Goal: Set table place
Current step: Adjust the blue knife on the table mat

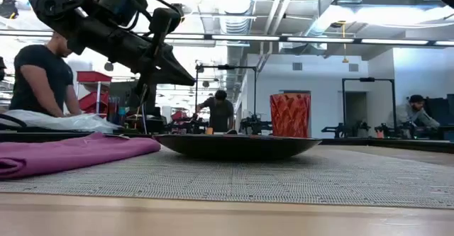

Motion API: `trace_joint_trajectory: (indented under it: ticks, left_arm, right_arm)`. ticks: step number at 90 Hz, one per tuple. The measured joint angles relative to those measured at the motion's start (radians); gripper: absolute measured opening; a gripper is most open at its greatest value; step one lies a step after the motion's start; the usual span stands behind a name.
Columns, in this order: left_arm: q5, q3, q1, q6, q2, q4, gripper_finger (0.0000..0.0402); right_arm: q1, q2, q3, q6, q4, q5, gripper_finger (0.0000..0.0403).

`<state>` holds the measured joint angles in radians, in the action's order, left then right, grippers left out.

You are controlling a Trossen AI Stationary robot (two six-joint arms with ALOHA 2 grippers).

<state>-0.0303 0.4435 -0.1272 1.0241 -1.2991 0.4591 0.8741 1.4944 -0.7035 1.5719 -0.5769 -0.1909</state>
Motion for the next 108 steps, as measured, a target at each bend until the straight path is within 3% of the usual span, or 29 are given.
trace_joint_trajectory:
  ticks: [25, 45, 75, 93, 108]
  left_arm:
    - [0.000, 0.000, 0.000, 0.002, 0.000, 0.000, 0.0000]
    - [0.000, 0.000, 0.000, 0.003, 0.000, 0.000, 0.0000]
    - [0.000, 0.000, 0.000, -0.005, 0.000, 0.001, 0.0000]
    - [0.000, 0.000, 0.000, -0.004, 0.000, 0.001, 0.0000]
    - [0.000, 0.000, 0.003, 0.009, 0.000, 0.002, 0.0000]
  right_arm:
    - [-0.084, 0.000, 0.012, -0.085, -0.039, 0.002, 0.0000]
    - [-0.262, -0.001, 0.013, -0.286, -0.043, 0.031, 0.0000]
    - [-0.485, -0.001, 0.012, -0.517, 0.095, 0.095, 0.0000]
    - [-0.481, -0.001, -0.031, -0.510, -0.005, 0.076, 0.0000]
    - [-0.340, -0.004, -0.073, -0.381, -0.072, 0.048, 0.0000]
